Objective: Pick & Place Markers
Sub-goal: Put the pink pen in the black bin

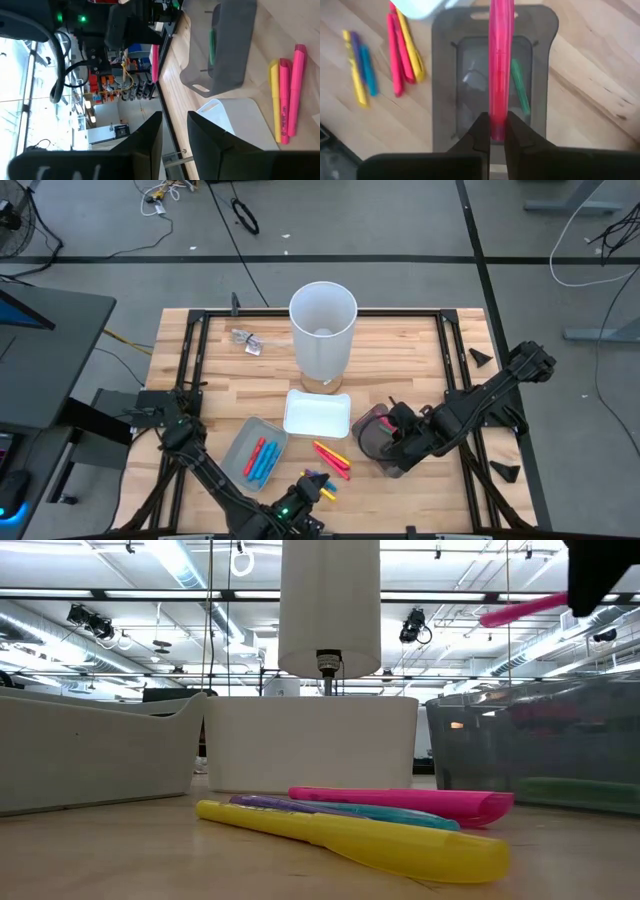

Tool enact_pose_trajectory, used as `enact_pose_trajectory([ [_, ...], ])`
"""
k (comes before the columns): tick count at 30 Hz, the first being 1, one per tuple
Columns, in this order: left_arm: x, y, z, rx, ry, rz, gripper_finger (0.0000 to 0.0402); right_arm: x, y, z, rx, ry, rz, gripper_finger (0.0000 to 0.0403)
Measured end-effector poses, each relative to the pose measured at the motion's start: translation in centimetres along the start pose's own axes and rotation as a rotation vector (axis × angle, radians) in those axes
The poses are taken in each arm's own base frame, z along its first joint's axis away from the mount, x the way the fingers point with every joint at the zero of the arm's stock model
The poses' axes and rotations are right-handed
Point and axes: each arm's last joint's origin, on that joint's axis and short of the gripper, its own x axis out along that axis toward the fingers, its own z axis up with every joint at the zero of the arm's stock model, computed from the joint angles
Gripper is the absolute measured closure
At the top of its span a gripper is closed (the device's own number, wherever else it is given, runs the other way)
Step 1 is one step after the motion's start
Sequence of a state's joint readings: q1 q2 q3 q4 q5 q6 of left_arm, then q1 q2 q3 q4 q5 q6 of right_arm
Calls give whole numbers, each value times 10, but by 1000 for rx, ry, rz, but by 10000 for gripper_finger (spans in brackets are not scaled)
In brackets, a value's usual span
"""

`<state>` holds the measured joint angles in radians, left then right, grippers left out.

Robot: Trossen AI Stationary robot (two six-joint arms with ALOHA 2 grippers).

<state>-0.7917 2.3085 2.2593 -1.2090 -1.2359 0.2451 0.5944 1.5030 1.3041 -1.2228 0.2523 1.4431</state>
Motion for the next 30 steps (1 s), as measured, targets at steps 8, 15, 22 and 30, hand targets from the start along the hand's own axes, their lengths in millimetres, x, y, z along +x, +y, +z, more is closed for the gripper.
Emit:
enact_pose_trajectory([
  [8,10,2,-1,-11,10,-40,305,3,15,-4,-72,59,-195,385],
  [15,15,3,-2,-18,14,-66,305,3,41,-2,-178,76,-298,385],
  [22,15,3,-2,-18,15,-67,305,4,40,-3,-186,73,-306,385],
  [30,15,3,-2,-18,13,-74,305,4,41,-2,-187,50,-302,385],
])
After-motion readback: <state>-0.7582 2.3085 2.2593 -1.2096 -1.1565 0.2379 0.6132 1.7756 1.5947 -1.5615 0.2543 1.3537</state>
